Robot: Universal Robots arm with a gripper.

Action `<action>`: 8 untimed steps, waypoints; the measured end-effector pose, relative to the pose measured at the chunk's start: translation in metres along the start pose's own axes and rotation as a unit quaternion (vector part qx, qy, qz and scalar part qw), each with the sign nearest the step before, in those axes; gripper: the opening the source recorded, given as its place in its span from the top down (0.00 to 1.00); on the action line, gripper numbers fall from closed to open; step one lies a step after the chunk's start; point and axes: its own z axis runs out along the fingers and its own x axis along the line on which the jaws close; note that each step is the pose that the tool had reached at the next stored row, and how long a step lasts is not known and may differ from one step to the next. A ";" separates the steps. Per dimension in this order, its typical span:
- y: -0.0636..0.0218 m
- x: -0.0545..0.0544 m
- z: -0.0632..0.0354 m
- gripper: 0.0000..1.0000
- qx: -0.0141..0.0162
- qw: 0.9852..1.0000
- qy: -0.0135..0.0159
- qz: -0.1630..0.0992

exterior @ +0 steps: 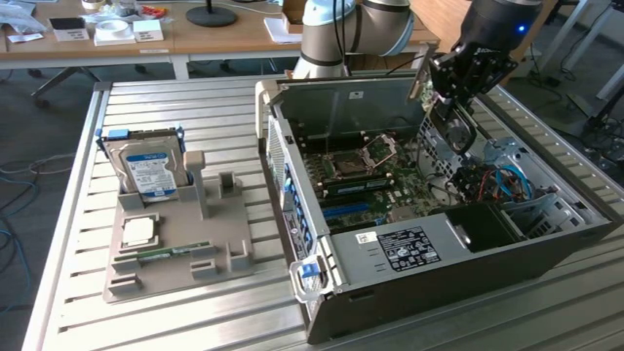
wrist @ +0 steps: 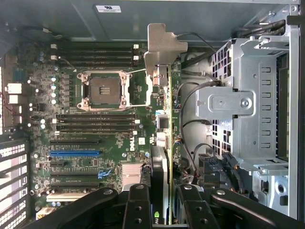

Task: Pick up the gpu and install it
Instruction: 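Insert the gpu into the slot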

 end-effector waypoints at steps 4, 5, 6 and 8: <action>0.0000 0.000 0.0002 0.73 -0.001 0.999 0.002 -0.034; 0.0000 0.000 0.0003 0.73 -0.001 0.999 0.003 -0.044; 0.0000 0.000 0.0003 0.73 -0.001 0.999 0.003 -0.053; -0.0001 0.000 0.0004 0.73 -0.002 0.997 0.005 -0.071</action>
